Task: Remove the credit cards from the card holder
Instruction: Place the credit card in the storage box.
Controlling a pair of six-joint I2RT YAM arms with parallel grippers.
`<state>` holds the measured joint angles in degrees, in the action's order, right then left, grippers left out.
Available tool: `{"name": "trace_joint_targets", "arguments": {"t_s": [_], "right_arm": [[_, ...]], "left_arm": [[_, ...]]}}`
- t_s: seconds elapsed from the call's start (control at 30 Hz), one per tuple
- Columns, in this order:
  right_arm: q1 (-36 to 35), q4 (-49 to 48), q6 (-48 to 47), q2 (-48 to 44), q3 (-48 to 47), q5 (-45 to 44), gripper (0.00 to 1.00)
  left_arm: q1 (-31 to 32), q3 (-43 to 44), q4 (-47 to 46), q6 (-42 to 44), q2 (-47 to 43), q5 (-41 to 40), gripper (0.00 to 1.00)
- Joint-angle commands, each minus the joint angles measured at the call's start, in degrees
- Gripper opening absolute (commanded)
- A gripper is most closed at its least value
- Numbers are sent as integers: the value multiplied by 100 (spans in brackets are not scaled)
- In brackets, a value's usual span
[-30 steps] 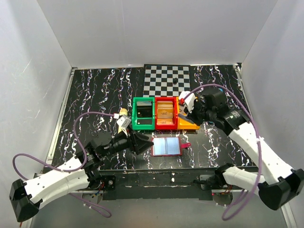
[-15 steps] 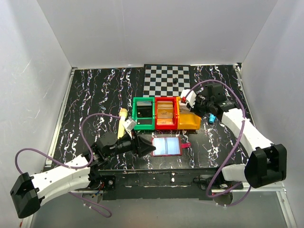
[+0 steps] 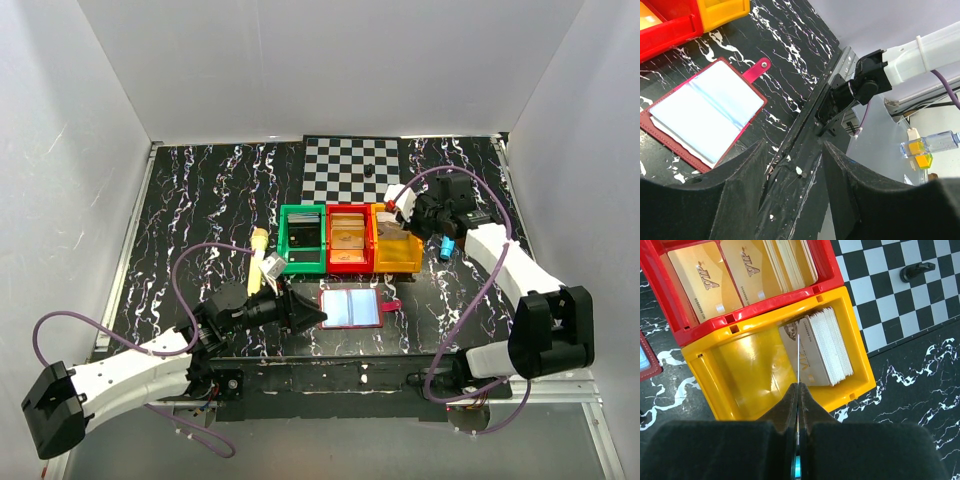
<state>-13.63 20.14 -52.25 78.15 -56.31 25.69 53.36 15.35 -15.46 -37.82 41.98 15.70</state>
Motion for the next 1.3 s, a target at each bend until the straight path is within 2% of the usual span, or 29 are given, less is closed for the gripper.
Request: {"name": "trace_joint_targets", "arguments": {"t_s": [0.0, 0.43, 0.93, 1.27], "right_arm": [[-8, -248, -101, 209, 24, 120, 1], [-17, 104, -461, 631, -134, 173, 1], [-202, 605, -1340, 1220, -617, 287, 1], [-298, 544, -1349, 1528, -793, 314, 1]], "left_arm": [[-19, -85, -150, 12, 30, 56, 47], [-19, -164, -317, -41, 214, 126, 47], [-19, -217, -475, -50, 452, 214, 47], [-19, -235, -466, -76, 487, 258, 47]]}}
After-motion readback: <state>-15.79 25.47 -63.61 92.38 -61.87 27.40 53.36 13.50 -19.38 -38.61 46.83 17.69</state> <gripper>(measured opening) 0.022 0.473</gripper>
